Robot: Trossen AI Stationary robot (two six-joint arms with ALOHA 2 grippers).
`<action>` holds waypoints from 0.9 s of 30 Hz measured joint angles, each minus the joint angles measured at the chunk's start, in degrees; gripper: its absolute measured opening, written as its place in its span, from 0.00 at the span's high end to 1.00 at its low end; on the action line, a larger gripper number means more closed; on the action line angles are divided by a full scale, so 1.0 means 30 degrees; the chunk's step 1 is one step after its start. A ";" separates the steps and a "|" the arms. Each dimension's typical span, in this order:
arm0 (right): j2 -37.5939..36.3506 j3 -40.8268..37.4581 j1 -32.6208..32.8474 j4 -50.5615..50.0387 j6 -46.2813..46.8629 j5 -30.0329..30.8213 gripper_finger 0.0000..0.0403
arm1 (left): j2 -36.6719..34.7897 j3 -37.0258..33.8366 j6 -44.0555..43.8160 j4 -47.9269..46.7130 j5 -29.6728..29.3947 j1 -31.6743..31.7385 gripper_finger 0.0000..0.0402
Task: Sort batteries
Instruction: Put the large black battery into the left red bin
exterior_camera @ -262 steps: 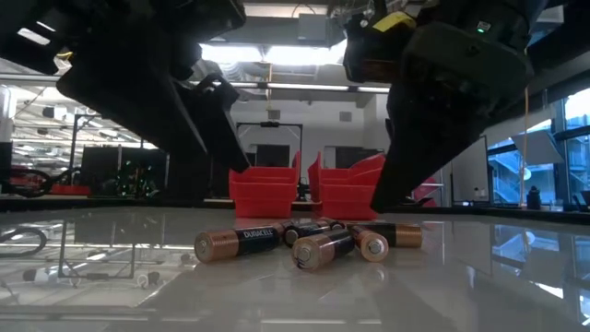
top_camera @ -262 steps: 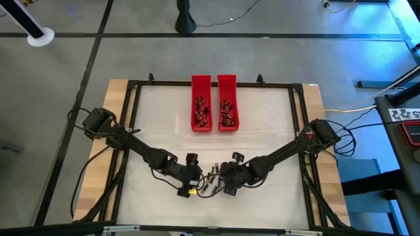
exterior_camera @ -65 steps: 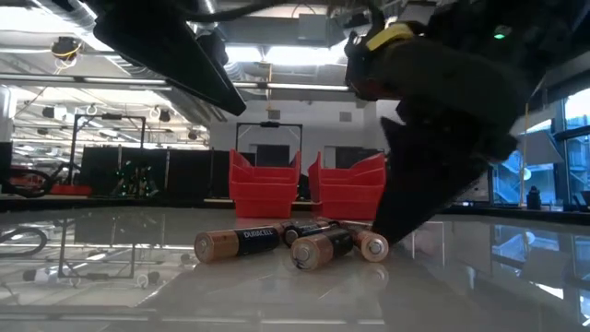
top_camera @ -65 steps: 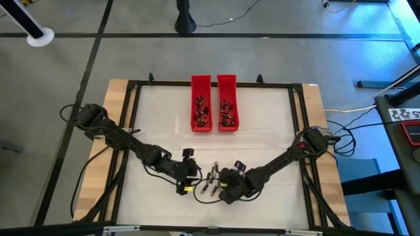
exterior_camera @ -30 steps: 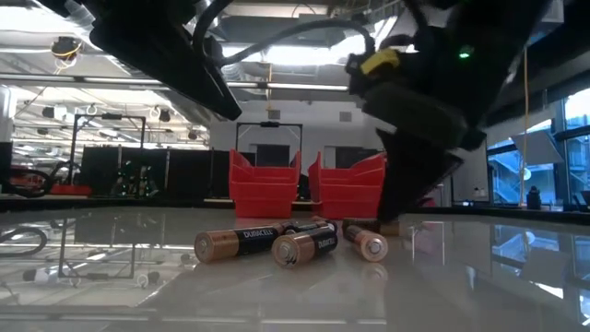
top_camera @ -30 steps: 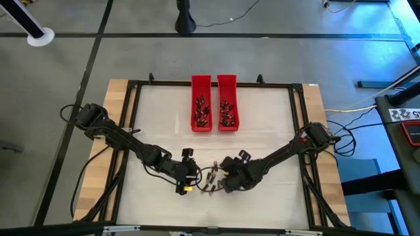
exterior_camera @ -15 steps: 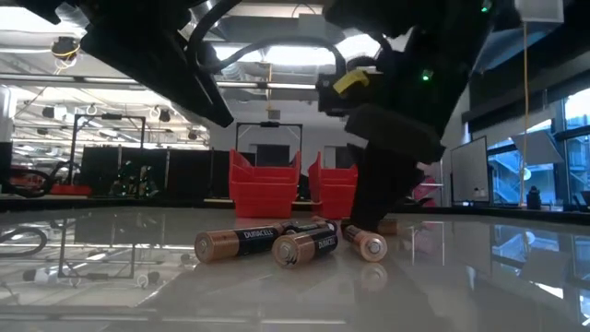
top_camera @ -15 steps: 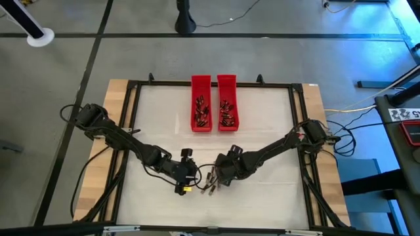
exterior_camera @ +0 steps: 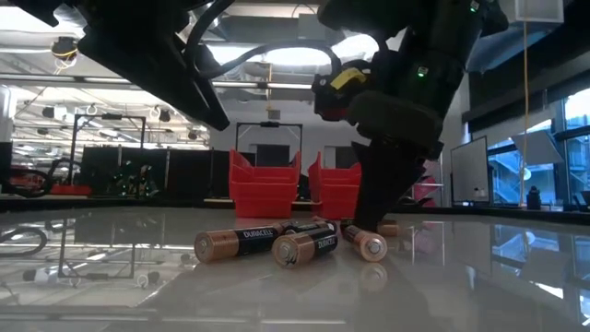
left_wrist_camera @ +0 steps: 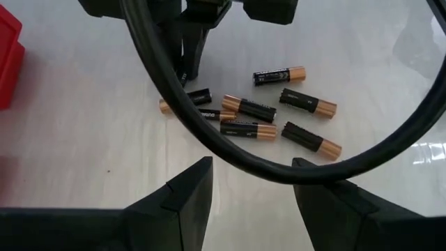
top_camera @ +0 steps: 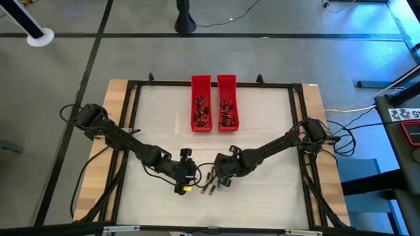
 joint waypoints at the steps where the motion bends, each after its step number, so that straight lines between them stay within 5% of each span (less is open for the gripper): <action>1: 0.0007 0.0080 0.0000 -0.0100 -0.0046 -0.0038 0.91 | 0.0000 0.0000 0.0003 -0.0003 0.0000 0.0000 0.54; 11: -0.0915 0.1235 0.0007 -0.2419 -0.2138 0.0529 0.90 | 0.0000 0.0000 0.0003 0.0011 -0.0029 0.0025 0.54; 27: -0.6408 0.1440 -0.0378 -0.2823 -0.5055 0.4954 0.90 | -0.0803 0.0000 0.1686 -0.0134 -0.0577 0.0336 0.54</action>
